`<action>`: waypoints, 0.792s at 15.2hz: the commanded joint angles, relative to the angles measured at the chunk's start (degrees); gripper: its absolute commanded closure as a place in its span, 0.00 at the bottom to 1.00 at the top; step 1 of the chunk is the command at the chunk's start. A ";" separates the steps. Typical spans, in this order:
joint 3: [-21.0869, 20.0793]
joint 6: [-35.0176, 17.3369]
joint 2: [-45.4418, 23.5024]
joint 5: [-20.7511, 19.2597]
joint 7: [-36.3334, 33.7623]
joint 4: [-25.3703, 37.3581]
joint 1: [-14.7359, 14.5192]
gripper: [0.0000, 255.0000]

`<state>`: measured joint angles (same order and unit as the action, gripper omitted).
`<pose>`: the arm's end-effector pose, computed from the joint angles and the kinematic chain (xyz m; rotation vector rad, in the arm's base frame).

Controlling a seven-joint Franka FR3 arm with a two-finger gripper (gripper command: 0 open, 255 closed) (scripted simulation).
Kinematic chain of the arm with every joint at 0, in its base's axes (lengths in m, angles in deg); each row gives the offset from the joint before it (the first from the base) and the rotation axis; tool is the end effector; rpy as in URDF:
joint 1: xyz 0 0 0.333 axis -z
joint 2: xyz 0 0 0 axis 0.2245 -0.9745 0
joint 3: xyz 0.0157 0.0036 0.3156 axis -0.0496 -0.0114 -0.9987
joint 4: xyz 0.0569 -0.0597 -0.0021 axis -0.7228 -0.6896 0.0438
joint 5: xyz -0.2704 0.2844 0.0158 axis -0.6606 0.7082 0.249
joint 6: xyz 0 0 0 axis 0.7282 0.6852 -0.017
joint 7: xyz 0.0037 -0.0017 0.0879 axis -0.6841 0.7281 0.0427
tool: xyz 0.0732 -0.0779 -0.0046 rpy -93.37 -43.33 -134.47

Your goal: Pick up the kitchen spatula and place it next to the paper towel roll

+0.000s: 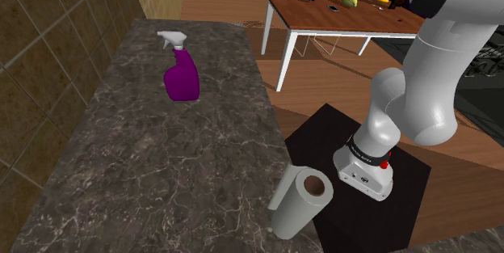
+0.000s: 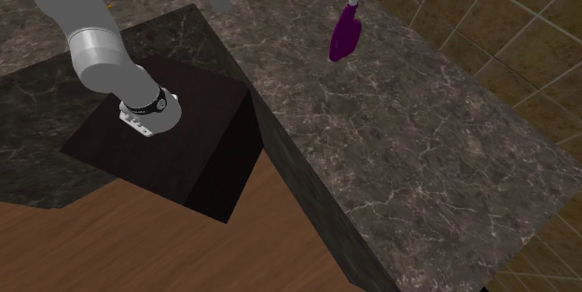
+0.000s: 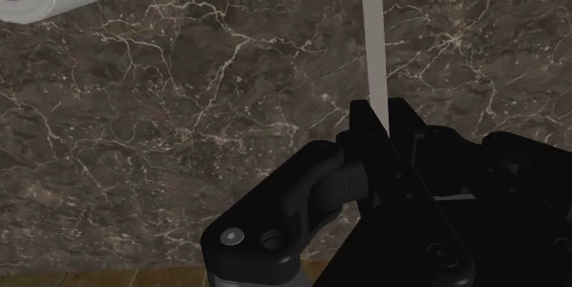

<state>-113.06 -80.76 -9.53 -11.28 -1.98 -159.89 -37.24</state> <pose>-0.0679 0.6000 0.6075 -2.7735 -1.4076 -0.0912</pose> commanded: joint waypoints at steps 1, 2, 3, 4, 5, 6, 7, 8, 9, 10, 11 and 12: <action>0.03 -1.77 0.37 0.28 0.01 -1.99 0.43 1.00; 0.03 -2.63 0.60 0.46 0.06 -2.99 0.68 1.00; 0.04 -3.48 0.82 0.62 0.10 -3.98 0.91 1.00; 0.06 -4.32 1.01 0.77 0.14 -4.94 1.11 1.00; 0.07 -5.15 1.17 0.89 0.16 -5.87 1.30 1.00; 0.09 -5.97 1.32 0.99 0.17 -6.79 1.47 1.00; 0.11 -6.78 1.44 1.07 0.18 -7.68 1.62 1.00; 0.13 -7.59 1.55 1.14 0.17 -8.55 1.76 1.00; 0.16 -8.38 1.63 1.18 0.15 -9.40 1.88 1.00; 0.18 -9.17 1.69 1.21 0.13 -10.23 1.99 1.00; 0.21 -9.95 1.73 1.21 0.09 -11.04 2.09 1.00; 0.23 -10.73 1.75 1.20 0.04 -11.83 2.17 1.00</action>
<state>-112.84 -90.59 -7.97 -10.19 -1.95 -170.73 -35.25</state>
